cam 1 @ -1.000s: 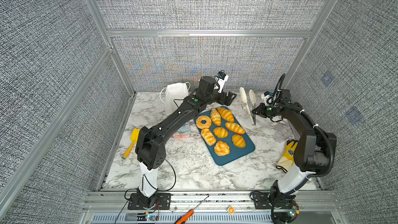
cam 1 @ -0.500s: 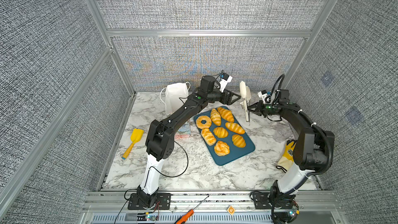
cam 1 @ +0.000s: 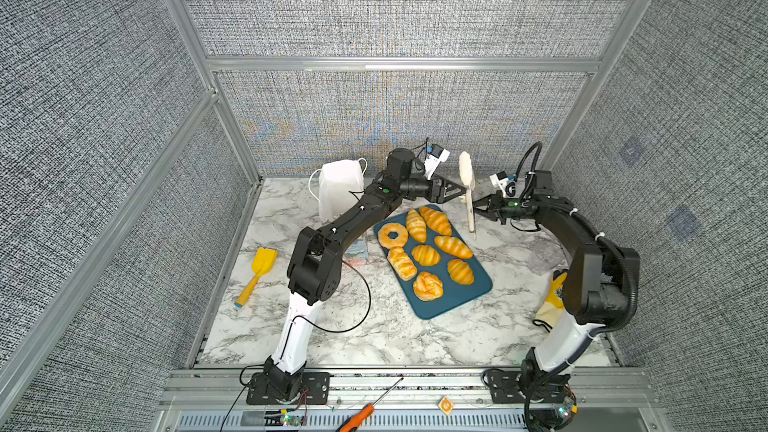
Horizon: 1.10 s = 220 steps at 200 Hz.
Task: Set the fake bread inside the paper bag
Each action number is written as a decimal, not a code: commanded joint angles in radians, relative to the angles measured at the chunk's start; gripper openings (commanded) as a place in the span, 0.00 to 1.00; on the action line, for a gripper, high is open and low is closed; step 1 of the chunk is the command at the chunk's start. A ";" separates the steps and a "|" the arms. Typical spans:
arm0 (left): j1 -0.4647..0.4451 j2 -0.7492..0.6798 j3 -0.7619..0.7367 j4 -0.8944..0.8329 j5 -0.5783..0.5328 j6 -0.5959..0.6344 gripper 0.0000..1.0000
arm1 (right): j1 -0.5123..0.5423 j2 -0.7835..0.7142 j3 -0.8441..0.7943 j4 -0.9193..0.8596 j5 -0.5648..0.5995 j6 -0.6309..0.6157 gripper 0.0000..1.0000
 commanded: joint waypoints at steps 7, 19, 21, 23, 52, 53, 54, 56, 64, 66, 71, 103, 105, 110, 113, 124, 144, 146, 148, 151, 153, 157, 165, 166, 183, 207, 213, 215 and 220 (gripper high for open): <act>0.001 0.008 -0.014 0.114 0.047 -0.058 0.60 | 0.009 0.001 0.015 -0.078 -0.045 -0.066 0.00; 0.001 0.007 -0.020 0.122 0.039 -0.063 0.59 | 0.010 0.000 0.014 -0.096 -0.049 -0.076 0.00; 0.001 0.006 -0.021 0.121 0.039 -0.062 0.58 | 0.010 0.001 0.014 -0.100 -0.050 -0.080 0.00; 0.001 0.006 -0.022 0.121 0.038 -0.062 0.58 | 0.010 0.001 0.014 -0.102 -0.052 -0.081 0.00; -0.004 0.003 -0.033 0.134 0.047 -0.071 0.52 | 0.016 -0.003 0.012 -0.119 -0.074 -0.086 0.00; -0.004 0.003 -0.034 0.135 0.048 -0.071 0.52 | 0.016 -0.003 0.012 -0.119 -0.075 -0.086 0.00; -0.004 0.002 -0.034 0.136 0.049 -0.071 0.52 | 0.016 -0.003 0.012 -0.119 -0.077 -0.086 0.00; -0.005 0.001 -0.034 0.138 0.050 -0.071 0.52 | 0.017 -0.002 0.012 -0.120 -0.079 -0.087 0.00; -0.007 0.000 -0.037 0.141 0.053 -0.071 0.50 | 0.020 -0.001 0.015 -0.125 -0.086 -0.088 0.00; -0.008 -0.001 -0.038 0.141 0.054 -0.072 0.50 | 0.021 0.000 0.015 -0.126 -0.087 -0.089 0.00; -0.010 0.000 -0.038 0.144 0.054 -0.073 0.50 | 0.022 0.000 0.015 -0.129 -0.090 -0.091 0.00; -0.017 0.005 -0.050 0.174 0.063 -0.100 0.48 | 0.037 0.003 0.020 -0.135 -0.107 -0.094 0.00; -0.017 0.004 -0.051 0.177 0.065 -0.102 0.47 | 0.038 0.003 0.021 -0.138 -0.108 -0.095 0.00; -0.018 0.004 -0.054 0.189 0.067 -0.110 0.46 | 0.040 0.005 0.022 -0.143 -0.108 -0.100 0.01; -0.018 0.004 -0.056 0.196 0.067 -0.112 0.45 | 0.040 0.006 0.024 -0.146 -0.109 -0.103 0.01; -0.019 0.003 -0.059 0.213 0.070 -0.120 0.43 | 0.042 0.010 0.025 -0.156 -0.109 -0.110 0.01; -0.019 0.003 -0.056 0.218 0.079 -0.122 0.38 | 0.042 0.011 0.025 -0.161 -0.109 -0.111 0.01; -0.019 0.002 -0.057 0.219 0.080 -0.122 0.37 | 0.042 0.011 0.027 -0.160 -0.111 -0.112 0.01; -0.019 0.003 -0.057 0.219 0.082 -0.123 0.37 | 0.042 0.011 0.027 -0.160 -0.111 -0.112 0.01; -0.019 0.003 -0.058 0.220 0.084 -0.123 0.36 | 0.042 0.011 0.027 -0.159 -0.111 -0.112 0.01; -0.018 0.003 -0.058 0.220 0.085 -0.124 0.36 | 0.042 0.011 0.026 -0.159 -0.110 -0.112 0.01; -0.019 0.004 -0.058 0.221 0.085 -0.125 0.34 | 0.042 0.013 0.029 -0.159 -0.111 -0.110 0.01; -0.019 0.004 -0.060 0.222 0.086 -0.127 0.31 | 0.042 0.015 0.031 -0.161 -0.112 -0.110 0.01; -0.019 0.003 -0.060 0.222 0.085 -0.127 0.31 | 0.042 0.015 0.032 -0.161 -0.112 -0.110 0.01; -0.019 0.002 -0.061 0.225 0.083 -0.124 0.27 | 0.042 0.022 0.040 -0.172 -0.113 -0.118 0.01; -0.019 0.004 -0.061 0.234 0.085 -0.133 0.23 | 0.041 0.030 0.052 -0.186 -0.112 -0.127 0.02; -0.019 0.003 -0.061 0.236 0.086 -0.132 0.21 | 0.041 0.031 0.054 -0.185 -0.114 -0.125 0.02; -0.019 0.003 -0.061 0.237 0.086 -0.132 0.21 | 0.042 0.032 0.054 -0.186 -0.113 -0.126 0.02; -0.019 0.003 -0.061 0.238 0.087 -0.134 0.19 | 0.042 0.033 0.057 -0.187 -0.114 -0.126 0.02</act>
